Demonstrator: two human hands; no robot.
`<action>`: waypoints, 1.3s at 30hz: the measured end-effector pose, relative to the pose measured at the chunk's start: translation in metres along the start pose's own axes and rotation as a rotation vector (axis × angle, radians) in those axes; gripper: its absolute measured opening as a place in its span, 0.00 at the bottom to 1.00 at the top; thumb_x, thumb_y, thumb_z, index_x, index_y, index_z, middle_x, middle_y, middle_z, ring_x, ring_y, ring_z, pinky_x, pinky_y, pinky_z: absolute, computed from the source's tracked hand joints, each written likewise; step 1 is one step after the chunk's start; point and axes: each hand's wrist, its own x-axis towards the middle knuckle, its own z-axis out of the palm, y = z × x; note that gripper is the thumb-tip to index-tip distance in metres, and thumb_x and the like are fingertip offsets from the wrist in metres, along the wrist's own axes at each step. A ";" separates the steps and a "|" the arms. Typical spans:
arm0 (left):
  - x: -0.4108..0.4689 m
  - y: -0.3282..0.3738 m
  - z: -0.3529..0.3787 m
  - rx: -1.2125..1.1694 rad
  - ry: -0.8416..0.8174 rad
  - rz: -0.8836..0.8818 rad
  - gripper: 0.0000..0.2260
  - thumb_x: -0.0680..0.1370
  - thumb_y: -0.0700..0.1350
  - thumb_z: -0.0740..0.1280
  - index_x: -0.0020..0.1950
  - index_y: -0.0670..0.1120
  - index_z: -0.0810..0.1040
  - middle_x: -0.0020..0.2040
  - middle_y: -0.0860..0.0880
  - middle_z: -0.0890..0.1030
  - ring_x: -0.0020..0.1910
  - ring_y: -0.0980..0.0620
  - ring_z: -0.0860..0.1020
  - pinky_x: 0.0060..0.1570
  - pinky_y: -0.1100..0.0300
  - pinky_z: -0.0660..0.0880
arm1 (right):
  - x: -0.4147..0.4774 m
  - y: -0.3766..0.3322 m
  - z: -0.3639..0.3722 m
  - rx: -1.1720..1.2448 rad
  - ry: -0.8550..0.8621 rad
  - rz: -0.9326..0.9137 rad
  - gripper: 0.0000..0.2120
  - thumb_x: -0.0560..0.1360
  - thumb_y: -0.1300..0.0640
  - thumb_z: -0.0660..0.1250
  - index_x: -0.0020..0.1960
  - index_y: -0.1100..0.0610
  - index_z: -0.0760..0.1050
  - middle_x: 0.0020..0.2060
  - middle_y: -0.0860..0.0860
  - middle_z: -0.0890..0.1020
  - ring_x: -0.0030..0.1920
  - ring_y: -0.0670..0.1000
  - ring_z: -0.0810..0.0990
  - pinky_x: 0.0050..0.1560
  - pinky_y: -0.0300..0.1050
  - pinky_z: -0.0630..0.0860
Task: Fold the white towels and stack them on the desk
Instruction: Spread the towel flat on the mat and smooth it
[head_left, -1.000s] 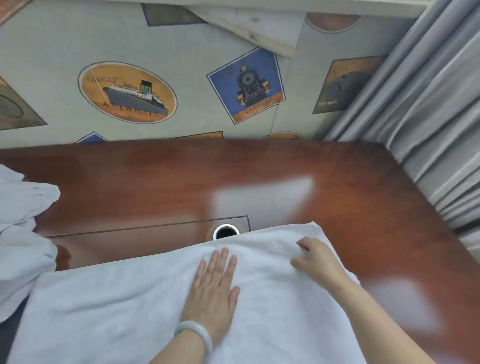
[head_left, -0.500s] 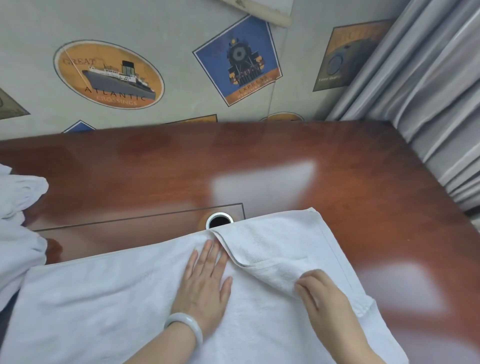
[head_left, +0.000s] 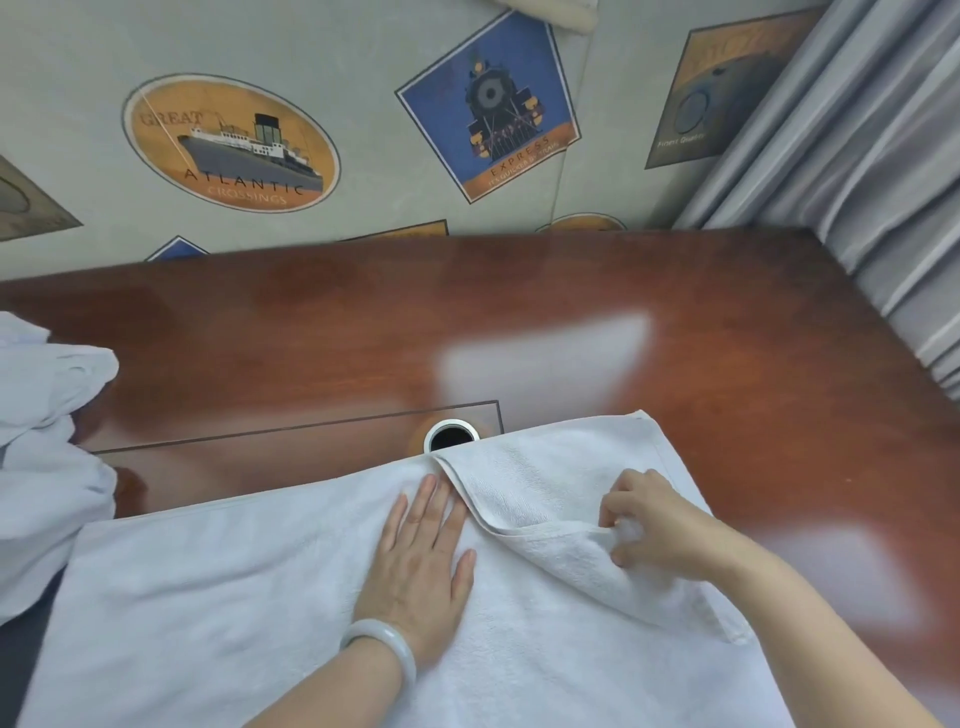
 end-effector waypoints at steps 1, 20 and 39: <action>0.000 0.000 -0.001 -0.005 -0.004 -0.003 0.26 0.81 0.54 0.52 0.77 0.44 0.66 0.79 0.46 0.61 0.79 0.48 0.55 0.74 0.46 0.54 | 0.000 0.002 -0.007 0.039 0.030 -0.004 0.09 0.70 0.56 0.73 0.44 0.47 0.75 0.49 0.42 0.73 0.52 0.45 0.68 0.45 0.33 0.65; -0.002 0.002 -0.006 -0.021 -0.013 -0.021 0.28 0.81 0.54 0.53 0.80 0.47 0.56 0.81 0.48 0.53 0.80 0.49 0.52 0.73 0.48 0.53 | 0.064 0.049 -0.071 0.628 0.478 0.137 0.17 0.70 0.73 0.70 0.54 0.57 0.82 0.45 0.52 0.85 0.37 0.43 0.80 0.37 0.30 0.74; -0.001 0.002 -0.006 -0.007 -0.024 -0.023 0.28 0.81 0.54 0.50 0.80 0.47 0.56 0.81 0.48 0.53 0.80 0.49 0.52 0.74 0.47 0.53 | 0.050 -0.020 0.063 -0.228 0.683 -0.198 0.25 0.81 0.50 0.51 0.73 0.59 0.68 0.73 0.56 0.70 0.73 0.57 0.68 0.71 0.54 0.59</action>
